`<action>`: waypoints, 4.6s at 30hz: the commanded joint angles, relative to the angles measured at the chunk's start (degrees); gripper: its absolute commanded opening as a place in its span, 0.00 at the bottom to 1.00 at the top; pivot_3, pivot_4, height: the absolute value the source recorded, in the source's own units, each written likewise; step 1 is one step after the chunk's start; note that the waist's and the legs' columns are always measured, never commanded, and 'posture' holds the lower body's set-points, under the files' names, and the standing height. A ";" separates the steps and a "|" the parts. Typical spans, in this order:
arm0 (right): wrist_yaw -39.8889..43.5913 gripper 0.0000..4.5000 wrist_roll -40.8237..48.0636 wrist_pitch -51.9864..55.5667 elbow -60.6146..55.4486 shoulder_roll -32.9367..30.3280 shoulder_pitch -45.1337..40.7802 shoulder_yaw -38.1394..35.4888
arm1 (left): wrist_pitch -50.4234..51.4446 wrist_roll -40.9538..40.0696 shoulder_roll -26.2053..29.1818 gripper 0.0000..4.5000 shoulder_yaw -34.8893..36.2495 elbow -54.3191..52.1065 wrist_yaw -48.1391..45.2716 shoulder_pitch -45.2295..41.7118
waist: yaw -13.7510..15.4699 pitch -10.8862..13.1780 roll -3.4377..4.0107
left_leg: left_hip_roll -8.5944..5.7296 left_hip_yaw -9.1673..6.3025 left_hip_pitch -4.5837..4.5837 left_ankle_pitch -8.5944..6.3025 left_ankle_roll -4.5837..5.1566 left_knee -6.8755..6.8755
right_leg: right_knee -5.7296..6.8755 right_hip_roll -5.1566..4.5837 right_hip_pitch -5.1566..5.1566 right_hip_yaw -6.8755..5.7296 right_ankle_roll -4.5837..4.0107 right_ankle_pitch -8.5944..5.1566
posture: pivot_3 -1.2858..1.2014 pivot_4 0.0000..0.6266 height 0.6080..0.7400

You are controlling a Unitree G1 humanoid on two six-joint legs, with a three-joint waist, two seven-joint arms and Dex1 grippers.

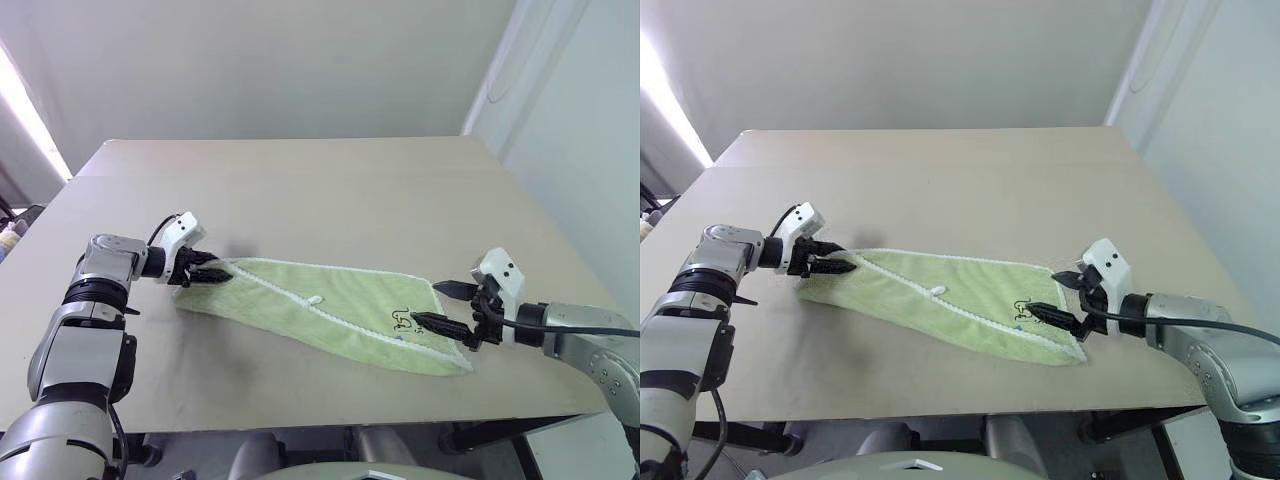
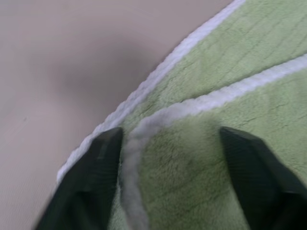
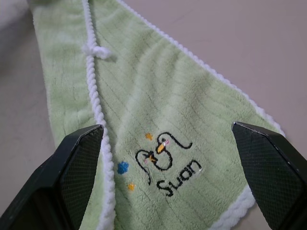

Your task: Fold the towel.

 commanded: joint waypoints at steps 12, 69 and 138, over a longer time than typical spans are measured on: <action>1.00 1.00 -0.76 -2.24 -1.79 -1.13 0.67 -2.55 | -0.31 -1.83 2.74 0.01 2.97 -1.89 -2.98 0.27 | 0.05 0.00 0.00 | 0.00 -0.01 0.01 0.00 0.00 0.00 | 0.01 0.00 0.00 0.00 0.00 0.00 | 0.52 0.00 0.79; -1.73 0.00 -1.08 -3.70 14.22 -3.43 -24.12 -10.11 | 1.38 -10.16 1.55 0.00 16.20 -0.69 16.01 -12.60 | 0.11 0.09 -0.08 | 0.00 -0.01 -0.01 0.00 0.00 0.02 | 0.01 -0.02 -0.03 -0.02 0.02 0.02 | 0.52 0.00 0.79; 4.09 0.00 -11.88 -13.44 12.34 2.48 -6.49 4.15 | 6.93 -11.49 9.63 0.00 10.56 -20.54 8.83 15.70 | 0.06 -0.13 0.61 | 1.47 0.96 0.02 -0.25 -0.29 -0.09 | -1.63 -0.79 0.01 -2.65 -0.58 1.30 | 0.52 0.00 0.79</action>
